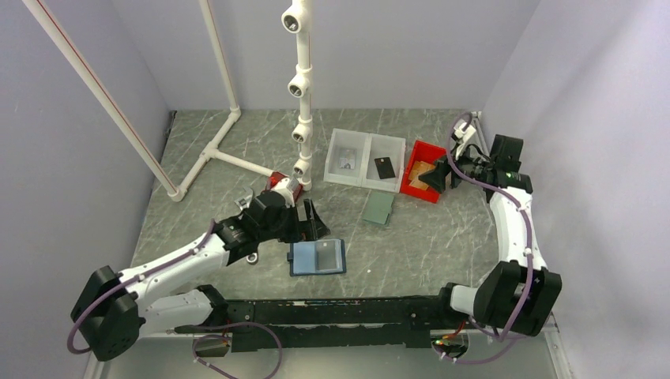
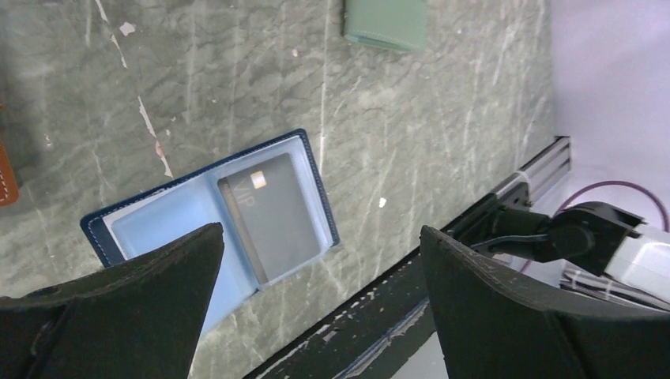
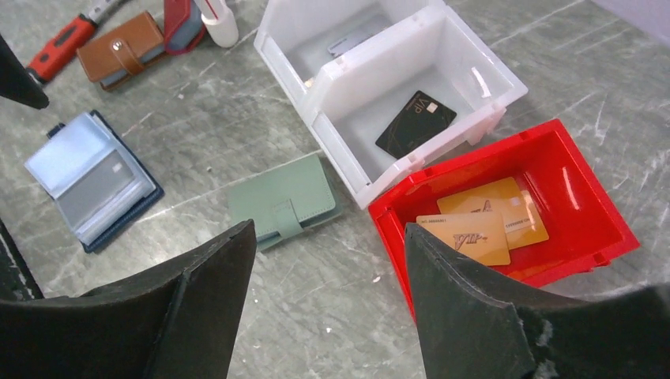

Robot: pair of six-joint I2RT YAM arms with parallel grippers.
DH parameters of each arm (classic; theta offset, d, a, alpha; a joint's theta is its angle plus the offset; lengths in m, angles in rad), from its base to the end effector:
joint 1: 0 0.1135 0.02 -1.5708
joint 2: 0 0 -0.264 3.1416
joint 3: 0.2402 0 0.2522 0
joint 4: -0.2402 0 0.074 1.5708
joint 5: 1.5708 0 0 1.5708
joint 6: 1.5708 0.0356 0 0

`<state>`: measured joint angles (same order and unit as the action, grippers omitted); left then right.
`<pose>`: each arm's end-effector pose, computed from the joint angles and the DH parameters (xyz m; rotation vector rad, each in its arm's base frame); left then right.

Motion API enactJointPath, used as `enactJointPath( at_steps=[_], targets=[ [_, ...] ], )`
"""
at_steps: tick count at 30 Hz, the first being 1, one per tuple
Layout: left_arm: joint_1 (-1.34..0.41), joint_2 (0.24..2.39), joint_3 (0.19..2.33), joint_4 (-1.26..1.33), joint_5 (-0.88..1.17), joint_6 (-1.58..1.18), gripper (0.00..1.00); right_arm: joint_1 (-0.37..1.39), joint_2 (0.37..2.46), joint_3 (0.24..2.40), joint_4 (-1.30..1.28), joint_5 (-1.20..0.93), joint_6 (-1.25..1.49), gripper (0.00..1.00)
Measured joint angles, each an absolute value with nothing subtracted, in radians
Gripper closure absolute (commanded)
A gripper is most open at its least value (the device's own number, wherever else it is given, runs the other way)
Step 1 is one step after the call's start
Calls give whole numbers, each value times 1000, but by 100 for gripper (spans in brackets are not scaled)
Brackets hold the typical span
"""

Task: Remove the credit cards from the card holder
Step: Reset both arms

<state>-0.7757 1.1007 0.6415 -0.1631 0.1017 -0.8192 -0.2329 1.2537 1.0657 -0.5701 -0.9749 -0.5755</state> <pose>0.1656 -0.1675 0.2303 0.0104 2.3756 -0.9567 0.2576 -0.0308 0.3129 -0.7790 1.8656 0.6271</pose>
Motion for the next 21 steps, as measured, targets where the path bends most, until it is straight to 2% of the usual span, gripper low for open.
enactJointPath(
  at_steps=[10, 21],
  targets=[
    [-776, 928, 554, -163, 96, -931, 1, -274, 1180, 969, -422, -1082, -477, 27],
    [-776, 896, 533, -271, 45, -1016, 1, -274, 1168, 958, -387, -1111, -433, 27]
  ],
)
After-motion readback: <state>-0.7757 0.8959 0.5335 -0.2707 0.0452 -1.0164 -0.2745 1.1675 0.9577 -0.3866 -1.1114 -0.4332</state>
